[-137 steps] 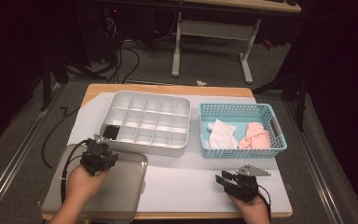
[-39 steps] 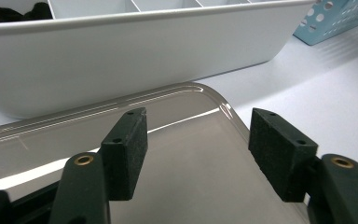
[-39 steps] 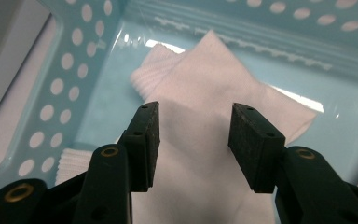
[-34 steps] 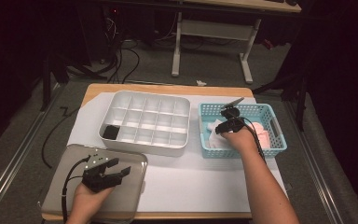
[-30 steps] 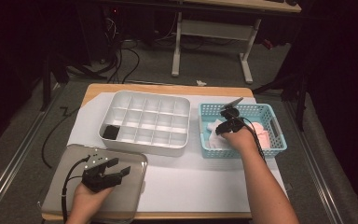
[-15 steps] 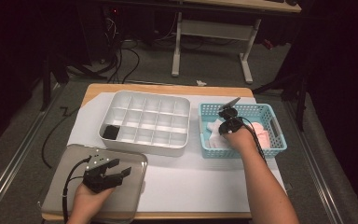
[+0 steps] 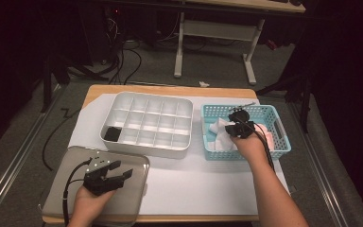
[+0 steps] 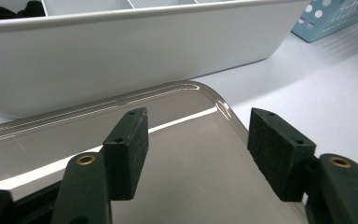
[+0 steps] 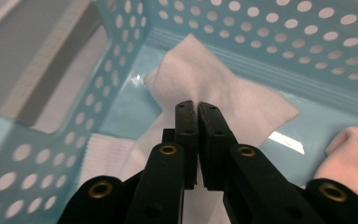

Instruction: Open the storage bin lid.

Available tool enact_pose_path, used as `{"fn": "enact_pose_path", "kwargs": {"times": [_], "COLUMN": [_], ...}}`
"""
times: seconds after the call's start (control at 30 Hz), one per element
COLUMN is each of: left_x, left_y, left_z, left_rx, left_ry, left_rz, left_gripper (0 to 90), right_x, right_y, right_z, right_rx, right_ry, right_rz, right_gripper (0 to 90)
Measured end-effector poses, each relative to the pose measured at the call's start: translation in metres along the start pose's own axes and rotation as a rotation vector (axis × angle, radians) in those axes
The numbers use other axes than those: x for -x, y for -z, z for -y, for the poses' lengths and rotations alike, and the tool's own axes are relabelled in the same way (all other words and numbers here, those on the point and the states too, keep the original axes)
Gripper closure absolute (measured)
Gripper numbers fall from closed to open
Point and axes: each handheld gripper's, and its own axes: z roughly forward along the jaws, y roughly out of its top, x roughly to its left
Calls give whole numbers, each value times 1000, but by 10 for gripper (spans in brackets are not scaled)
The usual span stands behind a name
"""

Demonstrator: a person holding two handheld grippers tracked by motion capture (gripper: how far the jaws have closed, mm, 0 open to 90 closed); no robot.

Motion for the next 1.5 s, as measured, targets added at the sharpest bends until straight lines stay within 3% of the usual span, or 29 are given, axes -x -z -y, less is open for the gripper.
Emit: {"fn": "enact_pose_path", "kwargs": {"times": [0.37,0.63,1.03,1.5], "left_x": [2,2,3,2], "left_y": [1,1,0,1], "left_z": [-1,0,0,1], "left_rx": [14,17,16,20], "left_ry": [-10,-9,-9,-9], "left_rz": [-2,-5,-8,-9], "left_gripper": [391,391,391,391], "right_x": [-8,-18,-16,-17], "right_y": [22,33,50,67], "right_z": [31,40,47,44], "right_rx": [248,386,535,638], "right_ry": [-7,-17,-41,-58], "right_rz": [-1,7,33,46], "right_gripper": [871,875,876,876]}}
